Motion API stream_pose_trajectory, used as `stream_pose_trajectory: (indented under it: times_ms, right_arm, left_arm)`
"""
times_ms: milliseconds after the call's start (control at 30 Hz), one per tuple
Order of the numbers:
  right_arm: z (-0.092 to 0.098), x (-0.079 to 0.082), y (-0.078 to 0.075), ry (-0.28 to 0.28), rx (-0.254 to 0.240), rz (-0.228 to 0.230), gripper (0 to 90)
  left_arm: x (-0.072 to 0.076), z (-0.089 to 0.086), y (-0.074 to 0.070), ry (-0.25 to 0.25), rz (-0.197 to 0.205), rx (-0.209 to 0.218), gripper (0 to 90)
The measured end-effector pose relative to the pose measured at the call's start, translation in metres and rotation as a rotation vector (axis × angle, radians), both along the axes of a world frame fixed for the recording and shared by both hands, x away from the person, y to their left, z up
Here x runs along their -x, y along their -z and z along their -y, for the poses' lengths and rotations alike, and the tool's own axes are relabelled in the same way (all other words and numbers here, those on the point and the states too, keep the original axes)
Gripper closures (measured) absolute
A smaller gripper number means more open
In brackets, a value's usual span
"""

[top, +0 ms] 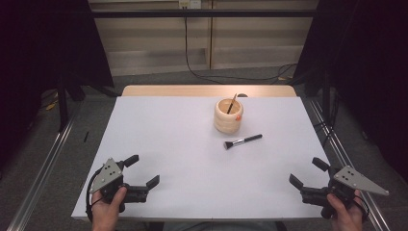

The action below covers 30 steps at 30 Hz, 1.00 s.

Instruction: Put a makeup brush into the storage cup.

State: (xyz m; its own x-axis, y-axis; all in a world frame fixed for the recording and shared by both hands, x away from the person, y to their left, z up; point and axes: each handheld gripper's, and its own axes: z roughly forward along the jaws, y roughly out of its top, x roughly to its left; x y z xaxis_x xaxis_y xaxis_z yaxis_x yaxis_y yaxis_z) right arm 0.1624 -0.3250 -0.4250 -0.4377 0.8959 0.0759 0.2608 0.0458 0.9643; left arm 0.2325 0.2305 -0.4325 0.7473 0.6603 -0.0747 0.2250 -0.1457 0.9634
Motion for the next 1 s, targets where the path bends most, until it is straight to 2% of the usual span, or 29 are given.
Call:
stream_pose_trajectory:
  times_ms: [133, 267, 367, 467, 700, 900, 1000]
  right_arm:
    - [-0.002, -0.001, 0.000, 0.008, 0.014, 0.008, 0.0]
    - [-0.004, -0.002, -0.003, -0.016, 0.008, -0.002, 0.0]
    - [-0.006, -0.005, -0.005, -0.027, 0.007, 0.016, 0.0]
    - [-0.009, -0.010, -0.007, -0.052, 0.005, 0.011, 0.0]
    - [-0.009, -0.029, -0.014, -0.084, -0.018, -0.007, 1.8]
    - [-0.014, -0.047, -0.018, -0.144, -0.003, -0.011, 0.0]
    - [-0.019, -0.055, -0.019, -0.147, 0.013, -0.006, 0.0]
  left_arm:
    - [0.000, -0.001, 0.001, -0.005, -0.006, 0.006, 1.2]
    - [0.000, -0.003, 0.000, -0.007, -0.005, 0.010, 1.3]
    - [0.000, -0.004, 0.000, -0.004, 0.001, 0.011, 1.2]
    - [0.001, -0.003, 0.000, 0.002, 0.003, 0.004, 1.2]
    - [0.001, -0.003, -0.001, -0.010, 0.002, 0.008, 1.3]
    - [0.002, -0.002, -0.002, -0.010, 0.008, -0.001, 1.2]
    - [0.002, -0.002, -0.001, -0.010, 0.005, -0.004, 1.2]
